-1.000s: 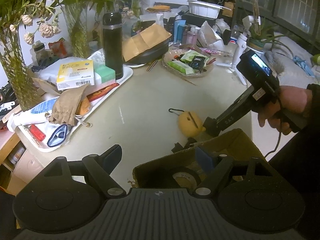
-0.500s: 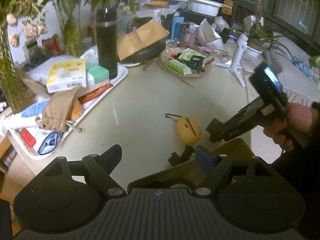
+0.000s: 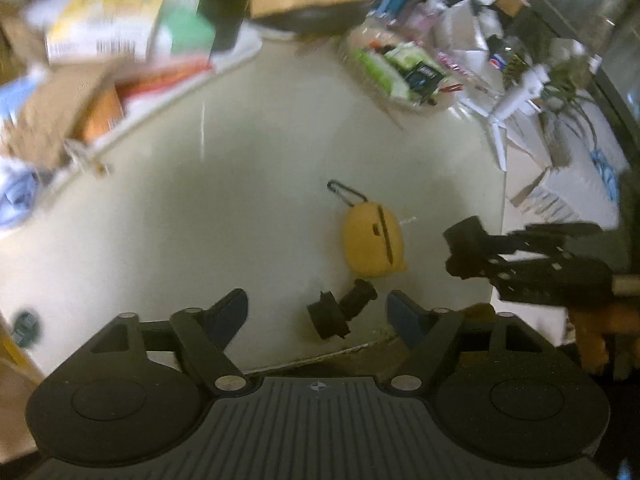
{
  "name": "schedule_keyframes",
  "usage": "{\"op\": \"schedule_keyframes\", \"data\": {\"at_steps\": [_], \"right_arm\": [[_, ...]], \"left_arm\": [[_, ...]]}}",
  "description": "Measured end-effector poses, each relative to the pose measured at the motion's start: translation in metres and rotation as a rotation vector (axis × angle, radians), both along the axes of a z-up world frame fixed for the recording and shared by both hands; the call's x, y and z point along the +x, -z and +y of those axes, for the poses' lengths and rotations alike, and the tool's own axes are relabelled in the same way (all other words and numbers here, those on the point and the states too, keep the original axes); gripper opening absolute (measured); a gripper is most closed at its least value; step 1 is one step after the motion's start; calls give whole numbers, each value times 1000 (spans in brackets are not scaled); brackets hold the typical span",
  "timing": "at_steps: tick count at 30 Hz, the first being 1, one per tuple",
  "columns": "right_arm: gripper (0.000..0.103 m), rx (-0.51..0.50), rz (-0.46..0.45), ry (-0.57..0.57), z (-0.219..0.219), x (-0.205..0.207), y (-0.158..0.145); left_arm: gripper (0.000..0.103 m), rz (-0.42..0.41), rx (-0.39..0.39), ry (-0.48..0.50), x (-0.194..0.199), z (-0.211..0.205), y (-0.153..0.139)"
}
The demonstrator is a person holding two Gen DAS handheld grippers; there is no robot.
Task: Organize rigid objects
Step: 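Grasp the black round-based mount with the left gripper while the right gripper holds the cup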
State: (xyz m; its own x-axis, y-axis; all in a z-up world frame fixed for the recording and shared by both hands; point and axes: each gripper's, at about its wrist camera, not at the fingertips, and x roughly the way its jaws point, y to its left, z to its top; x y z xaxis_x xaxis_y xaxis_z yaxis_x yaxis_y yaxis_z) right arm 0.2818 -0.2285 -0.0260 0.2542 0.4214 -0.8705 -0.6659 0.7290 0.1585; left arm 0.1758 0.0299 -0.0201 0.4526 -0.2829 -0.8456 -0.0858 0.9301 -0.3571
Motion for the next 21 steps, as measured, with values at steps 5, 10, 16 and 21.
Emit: {"op": "schedule_keyframes", "data": {"at_steps": [5, 10, 16, 21], "right_arm": [[44, 24, -12, 3, -7, -3, -8], [44, 45, -21, 7, -13, -7, -16], [44, 64, -31, 14, -20, -11, -22], [44, 71, -36, 19, -24, -13, -25]], "left_arm": [[54, 94, -70, -30, 15, 2, 25], [44, 167, -139, -65, 22, 5, 44], [21, 186, -201, -89, 22, 6, 55], [21, 120, -175, -89, 19, 5, 42]]}}
